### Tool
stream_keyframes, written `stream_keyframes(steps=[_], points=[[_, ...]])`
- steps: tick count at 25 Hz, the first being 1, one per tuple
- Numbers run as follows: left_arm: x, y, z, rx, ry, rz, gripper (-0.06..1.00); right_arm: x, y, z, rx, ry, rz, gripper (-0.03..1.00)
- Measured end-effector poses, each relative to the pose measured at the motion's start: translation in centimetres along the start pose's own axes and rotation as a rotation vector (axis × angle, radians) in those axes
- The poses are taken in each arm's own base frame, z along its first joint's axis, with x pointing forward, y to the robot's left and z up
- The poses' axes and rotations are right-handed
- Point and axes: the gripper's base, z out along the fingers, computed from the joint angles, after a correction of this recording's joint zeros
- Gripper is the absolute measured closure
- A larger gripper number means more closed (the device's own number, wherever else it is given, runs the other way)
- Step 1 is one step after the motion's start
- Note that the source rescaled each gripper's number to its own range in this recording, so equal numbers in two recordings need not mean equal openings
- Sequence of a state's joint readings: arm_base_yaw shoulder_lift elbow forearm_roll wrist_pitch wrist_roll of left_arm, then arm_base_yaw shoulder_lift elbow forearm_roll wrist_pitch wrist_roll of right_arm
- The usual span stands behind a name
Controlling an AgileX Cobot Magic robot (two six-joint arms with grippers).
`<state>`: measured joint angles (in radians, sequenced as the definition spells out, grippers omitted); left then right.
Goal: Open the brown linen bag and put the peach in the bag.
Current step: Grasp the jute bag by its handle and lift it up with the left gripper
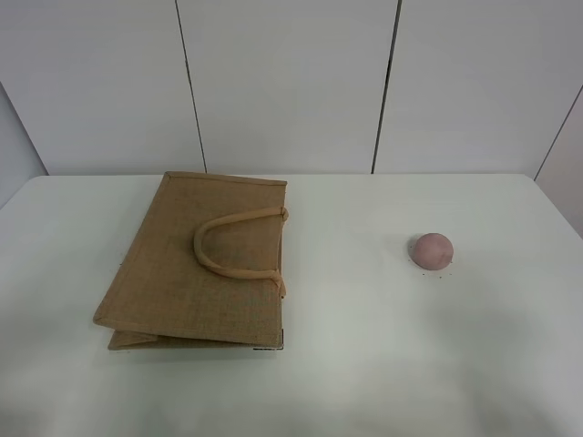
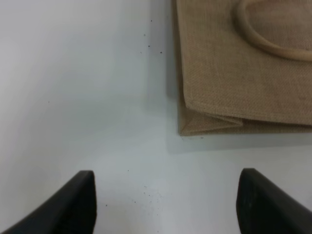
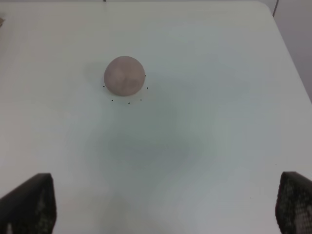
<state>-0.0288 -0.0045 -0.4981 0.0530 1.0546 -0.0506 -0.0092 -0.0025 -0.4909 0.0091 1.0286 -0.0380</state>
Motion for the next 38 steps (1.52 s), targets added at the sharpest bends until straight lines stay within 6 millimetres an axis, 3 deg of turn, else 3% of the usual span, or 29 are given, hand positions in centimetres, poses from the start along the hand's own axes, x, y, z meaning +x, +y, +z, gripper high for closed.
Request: stream_keyframes(steps=[12, 16, 20, 24, 30, 34, 38], points=[[-0.7, 0.0, -0.4, 0.000, -0.002, -0.009, 0.07, 0.0, 0.0, 0.0, 0.000, 0.000, 0.000, -0.03], [-3.3, -0.2, 0.2, -0.006, 0.100, -0.024, 0.02, 0.0, 0.0, 0.0, 0.000, 0.000, 0.000, -0.03], [-7.4, -0.4, 2.1, -0.013, 0.240, -0.011, 0.01, 0.0, 0.0, 0.0, 0.000, 0.000, 0.000, -0.03], [-12.3, -0.6, 5.9, -0.014, 0.373, 0.022, 0.00, 0.0, 0.0, 0.0, 0.000, 0.000, 0.000, -0.03], [-18.5, -1.0, 14.3, -0.017, 0.524, 0.030, 0.00, 0.0, 0.0, 0.0, 0.000, 0.000, 0.000, -0.03], [-21.4, -1.3, 20.6, -0.016, 0.602, 0.029, 0.00, 0.0, 0.0, 0.0, 0.000, 0.000, 0.000, -0.03], [-22.8, -1.9, 26.7, 0.009, 0.675, -0.030, 0.00, 0.0, 0.0, 0.0, 0.000, 0.000, 0.000, -0.03]])
